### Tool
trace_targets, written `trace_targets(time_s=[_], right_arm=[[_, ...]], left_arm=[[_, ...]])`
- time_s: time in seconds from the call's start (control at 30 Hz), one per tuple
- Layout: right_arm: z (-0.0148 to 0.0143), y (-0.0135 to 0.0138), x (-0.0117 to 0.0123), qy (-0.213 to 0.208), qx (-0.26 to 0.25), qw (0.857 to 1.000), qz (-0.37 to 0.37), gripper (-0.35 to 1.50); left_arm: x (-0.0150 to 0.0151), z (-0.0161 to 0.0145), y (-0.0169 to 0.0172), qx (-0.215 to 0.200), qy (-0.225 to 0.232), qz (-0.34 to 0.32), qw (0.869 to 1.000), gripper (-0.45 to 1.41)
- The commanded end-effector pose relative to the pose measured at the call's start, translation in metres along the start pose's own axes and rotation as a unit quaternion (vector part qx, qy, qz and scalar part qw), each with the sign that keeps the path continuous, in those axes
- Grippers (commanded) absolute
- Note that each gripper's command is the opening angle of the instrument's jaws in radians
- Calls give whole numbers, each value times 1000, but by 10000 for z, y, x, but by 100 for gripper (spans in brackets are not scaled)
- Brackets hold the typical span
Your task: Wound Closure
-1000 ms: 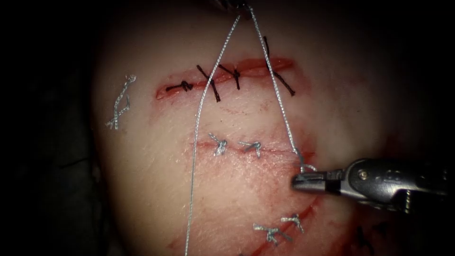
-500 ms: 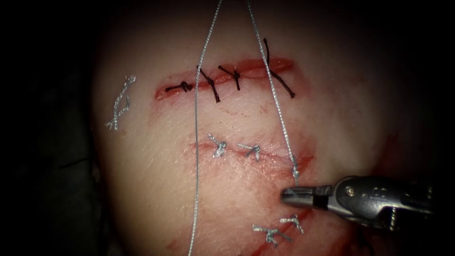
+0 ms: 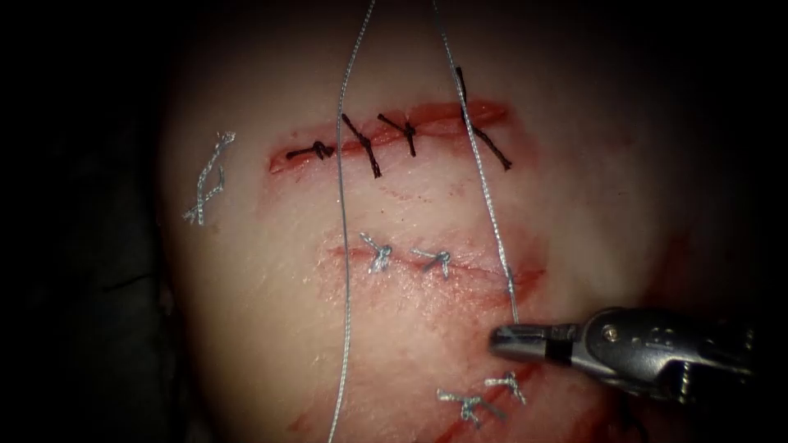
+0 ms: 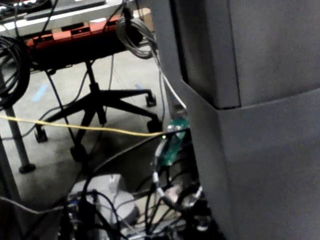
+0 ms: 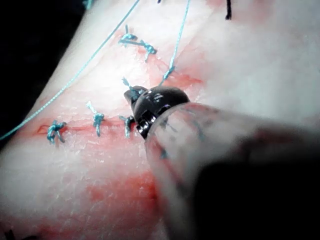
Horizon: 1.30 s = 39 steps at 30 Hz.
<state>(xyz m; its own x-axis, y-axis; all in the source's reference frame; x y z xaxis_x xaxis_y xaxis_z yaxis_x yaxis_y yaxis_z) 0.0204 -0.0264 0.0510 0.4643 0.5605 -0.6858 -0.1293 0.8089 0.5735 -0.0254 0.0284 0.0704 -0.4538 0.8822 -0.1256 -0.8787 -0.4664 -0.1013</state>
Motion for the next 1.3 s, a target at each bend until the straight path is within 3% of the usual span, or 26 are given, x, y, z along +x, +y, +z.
trace_targets(time_s=[0.03, 0.43, 1.3], right_arm=[[10, 1, 0, 0, 0, 1000, -1, -35], [18, -5, -8, -7, -2, 1000, -2, -35], [25, -18, -27, -34, 8, 999, 6, -35]], left_arm=[[7, 5, 1, 1, 2, 0, 1000, -45], [8, 5, -11, -1, 6, -3, 1000, -45], [15, -14, -28, 42, 25, -37, 998, -45]])
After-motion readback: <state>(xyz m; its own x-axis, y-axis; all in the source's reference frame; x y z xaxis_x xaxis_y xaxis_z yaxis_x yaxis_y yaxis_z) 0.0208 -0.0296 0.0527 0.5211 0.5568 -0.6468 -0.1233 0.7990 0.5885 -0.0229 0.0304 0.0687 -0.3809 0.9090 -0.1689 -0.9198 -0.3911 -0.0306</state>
